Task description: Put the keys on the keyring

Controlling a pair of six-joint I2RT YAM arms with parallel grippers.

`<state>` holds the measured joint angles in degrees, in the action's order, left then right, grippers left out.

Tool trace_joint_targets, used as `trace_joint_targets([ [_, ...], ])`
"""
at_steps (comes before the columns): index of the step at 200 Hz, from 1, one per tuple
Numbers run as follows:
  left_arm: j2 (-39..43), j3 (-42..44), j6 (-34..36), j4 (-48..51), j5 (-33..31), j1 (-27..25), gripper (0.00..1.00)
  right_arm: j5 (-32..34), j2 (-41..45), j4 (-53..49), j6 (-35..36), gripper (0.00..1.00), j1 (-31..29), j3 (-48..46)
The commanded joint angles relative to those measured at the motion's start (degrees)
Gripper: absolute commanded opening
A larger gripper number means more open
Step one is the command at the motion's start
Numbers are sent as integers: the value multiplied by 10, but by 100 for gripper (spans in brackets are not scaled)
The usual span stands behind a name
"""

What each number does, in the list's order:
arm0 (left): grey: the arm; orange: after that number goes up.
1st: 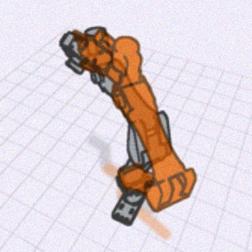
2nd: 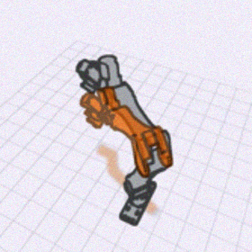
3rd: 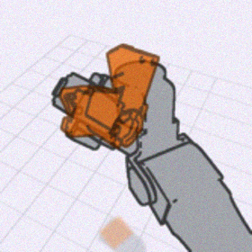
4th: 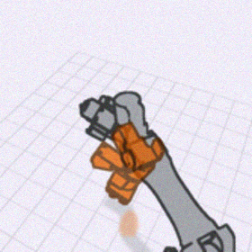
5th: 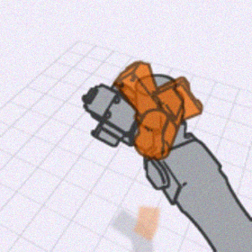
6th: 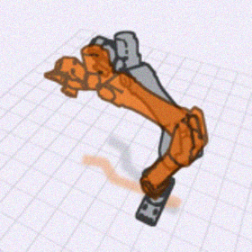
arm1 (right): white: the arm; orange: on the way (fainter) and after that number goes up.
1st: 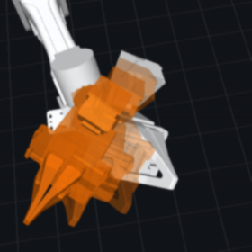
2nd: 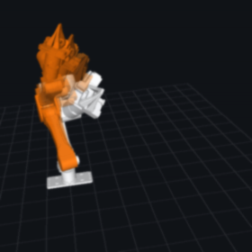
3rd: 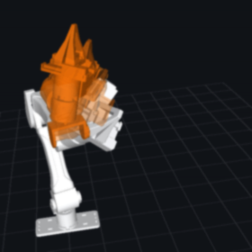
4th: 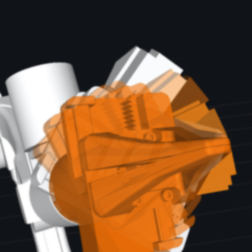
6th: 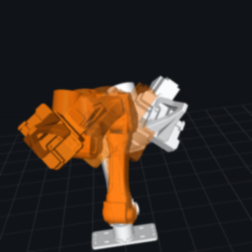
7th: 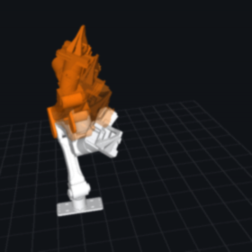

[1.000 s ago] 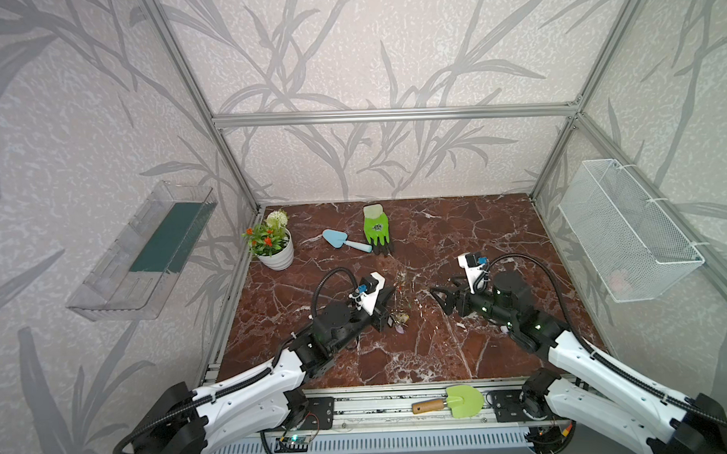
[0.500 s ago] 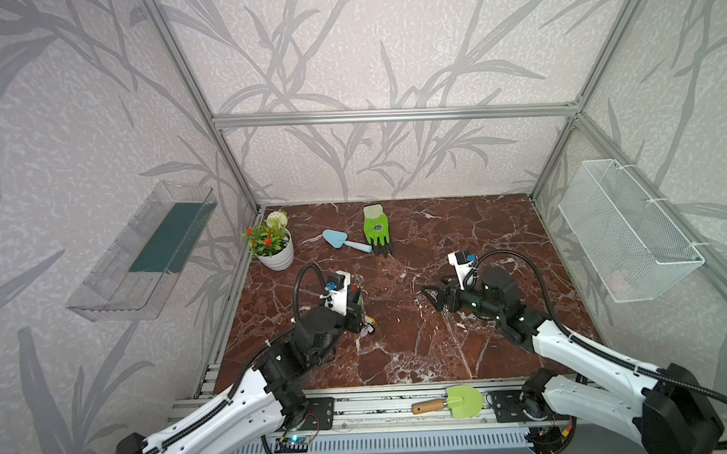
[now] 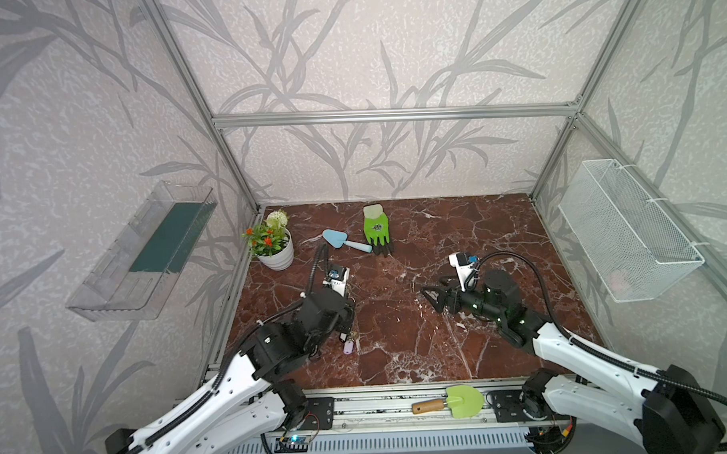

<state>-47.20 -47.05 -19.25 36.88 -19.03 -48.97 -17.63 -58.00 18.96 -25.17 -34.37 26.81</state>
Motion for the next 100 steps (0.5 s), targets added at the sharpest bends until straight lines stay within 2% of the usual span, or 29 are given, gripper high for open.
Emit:
trace_joint_targets([
  [1,-72,-17,10,-40,40,8,0,1,20,0,0,93,2,-9],
  [42,-234,-38,0,-202,144,17,0,20,60,-32,10,93,3,-17],
  [81,-395,-101,-12,-266,258,46,0,39,99,-61,14,93,6,-32],
  [100,-466,-136,-15,-277,288,51,0,49,118,-78,11,93,9,-40],
])
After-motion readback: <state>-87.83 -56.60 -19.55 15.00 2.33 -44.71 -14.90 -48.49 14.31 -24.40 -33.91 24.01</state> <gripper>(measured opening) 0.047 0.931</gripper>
